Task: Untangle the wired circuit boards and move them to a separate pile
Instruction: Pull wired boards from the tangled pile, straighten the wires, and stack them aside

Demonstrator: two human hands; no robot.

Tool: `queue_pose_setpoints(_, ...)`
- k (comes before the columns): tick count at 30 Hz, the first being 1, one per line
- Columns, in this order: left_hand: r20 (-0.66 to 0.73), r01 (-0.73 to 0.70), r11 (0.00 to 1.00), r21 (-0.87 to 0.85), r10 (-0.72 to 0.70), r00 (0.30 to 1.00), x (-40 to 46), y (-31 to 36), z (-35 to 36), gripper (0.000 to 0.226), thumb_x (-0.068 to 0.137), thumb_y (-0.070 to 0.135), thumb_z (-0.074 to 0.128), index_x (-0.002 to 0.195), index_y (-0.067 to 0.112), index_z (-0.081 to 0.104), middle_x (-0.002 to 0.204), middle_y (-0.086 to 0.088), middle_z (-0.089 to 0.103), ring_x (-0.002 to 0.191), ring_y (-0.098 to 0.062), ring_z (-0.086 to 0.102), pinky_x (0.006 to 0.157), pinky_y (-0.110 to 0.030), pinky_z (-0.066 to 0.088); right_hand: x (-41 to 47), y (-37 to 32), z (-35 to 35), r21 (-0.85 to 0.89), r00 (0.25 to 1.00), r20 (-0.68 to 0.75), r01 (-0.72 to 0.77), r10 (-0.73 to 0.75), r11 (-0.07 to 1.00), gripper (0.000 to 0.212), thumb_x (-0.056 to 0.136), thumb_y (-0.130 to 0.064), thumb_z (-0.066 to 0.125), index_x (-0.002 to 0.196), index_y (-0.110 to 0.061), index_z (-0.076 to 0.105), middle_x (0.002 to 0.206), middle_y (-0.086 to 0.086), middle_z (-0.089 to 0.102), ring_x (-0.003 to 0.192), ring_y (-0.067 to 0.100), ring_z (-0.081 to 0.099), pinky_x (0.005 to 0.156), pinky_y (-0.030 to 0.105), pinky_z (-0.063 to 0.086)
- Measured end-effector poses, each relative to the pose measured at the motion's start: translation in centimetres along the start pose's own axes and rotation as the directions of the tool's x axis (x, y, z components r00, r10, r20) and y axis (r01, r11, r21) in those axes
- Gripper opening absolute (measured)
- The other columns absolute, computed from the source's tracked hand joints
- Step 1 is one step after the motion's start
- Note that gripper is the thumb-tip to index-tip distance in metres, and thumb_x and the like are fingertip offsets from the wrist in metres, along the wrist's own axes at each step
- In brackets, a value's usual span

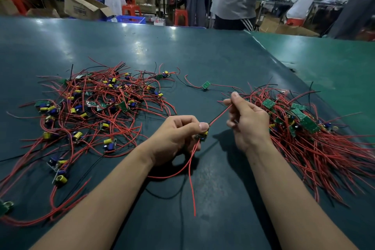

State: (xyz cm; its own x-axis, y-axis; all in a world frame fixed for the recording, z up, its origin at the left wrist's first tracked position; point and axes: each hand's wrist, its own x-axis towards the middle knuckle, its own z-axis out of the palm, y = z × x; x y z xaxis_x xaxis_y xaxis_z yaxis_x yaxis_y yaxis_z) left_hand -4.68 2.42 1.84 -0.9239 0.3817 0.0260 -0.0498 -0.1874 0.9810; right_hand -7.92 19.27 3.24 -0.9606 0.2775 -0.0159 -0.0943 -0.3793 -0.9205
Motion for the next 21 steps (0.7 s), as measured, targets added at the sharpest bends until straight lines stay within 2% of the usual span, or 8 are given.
queue_pose_setpoints(3, 0.008, 0.015, 1.000, 0.010, -0.015, 1.000, 0.03, -0.20, -0.28, 0.021, 0.076, 0.018, 0.071, 0.065, 0.011, 0.055, 0.064, -0.006, 0.054, 0.044, -0.015, 0.054, 0.047, -0.021, 0.036, 0.18, -0.06, -0.02, 0.066, 0.998, -0.031, -0.045, 0.047, 0.997, 0.030, 0.093, -0.016, 0.066, 0.064, -0.009, 0.067, 0.061, -0.002, 0.067, 0.045, 0.005, 0.041, 0.037, 0.016, 0.029)
queue_pose_setpoints(5, 0.019, 0.019, 1.000, 0.005, -0.019, 1.000, 0.05, -0.31, -0.41, 0.019, 0.076, 0.020, 0.067, 0.060, 0.016, 0.056, 0.061, -0.003, 0.054, 0.043, -0.015, 0.052, 0.047, -0.021, 0.036, 0.22, -0.04, 0.03, 0.112, 0.997, -0.018, -0.076, 0.078, 0.991, 0.032, 0.095, -0.017, 0.062, 0.064, -0.009, 0.063, 0.055, -0.003, 0.061, 0.042, 0.005, 0.038, 0.035, 0.017, 0.027)
queue_pose_setpoints(8, 0.071, 0.017, 1.000, 0.010, -0.018, 0.997, -0.04, -0.28, -0.54, 0.023, 0.074, 0.021, 0.072, 0.057, 0.019, 0.057, 0.060, 0.000, 0.054, 0.043, -0.014, 0.049, 0.045, -0.020, 0.038, 0.39, -0.14, 0.07, 0.153, 0.991, -0.022, -0.125, 0.130, 0.980, 0.038, 0.097, -0.018, 0.057, 0.060, -0.012, 0.050, 0.050, -0.003, 0.048, 0.036, 0.006, 0.031, 0.033, 0.015, 0.020)
queue_pose_setpoints(13, 0.120, 0.039, 0.999, -0.026, -0.035, 0.992, -0.03, -0.26, -0.94, 0.023, 0.067, 0.030, 0.074, 0.057, 0.021, 0.056, 0.058, 0.001, 0.053, 0.043, -0.014, 0.042, 0.045, -0.020, 0.036, 0.48, -0.29, -0.25, 0.149, 0.991, -0.026, -0.123, 0.128, 0.981, 0.053, 0.098, -0.021, 0.057, 0.047, -0.013, 0.066, 0.055, -0.002, 0.055, 0.038, 0.005, 0.035, 0.035, 0.016, 0.023)
queue_pose_setpoints(16, 0.118, 0.034, 0.994, -0.100, -0.022, 0.993, -0.04, -0.27, -0.83, 0.019, 0.067, 0.026, 0.073, 0.056, 0.020, 0.058, 0.057, 0.001, 0.055, 0.041, -0.011, 0.044, 0.043, -0.018, 0.035, 0.69, -0.70, -0.41, 0.230, 0.993, -0.072, -0.070, 0.088, 0.971, 0.038, 0.100, -0.025, 0.055, 0.066, -0.010, 0.062, 0.059, -0.001, 0.053, 0.040, 0.007, 0.035, 0.036, 0.016, 0.025)
queue_pose_setpoints(19, -0.013, -0.033, 0.980, -0.198, 0.031, 0.999, 0.02, -0.20, -0.67, 0.020, 0.074, 0.017, 0.068, 0.059, 0.016, 0.055, 0.054, 0.001, 0.051, 0.038, -0.010, 0.043, 0.040, -0.017, 0.032, 0.87, -0.90, -0.84, 0.311, 0.994, -0.093, -0.032, 0.064, 0.950, 0.039, 0.102, -0.040, 0.045, 0.085, -0.010, 0.063, 0.071, -0.002, 0.061, 0.044, 0.010, 0.040, 0.040, 0.017, 0.030)
queue_pose_setpoints(21, -0.176, -0.120, 0.969, -0.216, 0.082, 0.981, 0.30, -0.28, -0.90, 0.020, 0.078, 0.018, 0.066, 0.064, 0.013, 0.053, 0.056, -0.002, 0.048, 0.038, -0.011, 0.042, 0.040, -0.018, 0.028, 0.62, -0.79, -0.79, 0.178, 0.995, -0.033, -0.085, 0.092, 0.980, 0.042, 0.102, -0.045, 0.042, 0.093, -0.011, 0.066, 0.073, -0.002, 0.057, 0.045, 0.008, 0.042, 0.039, 0.017, 0.029)
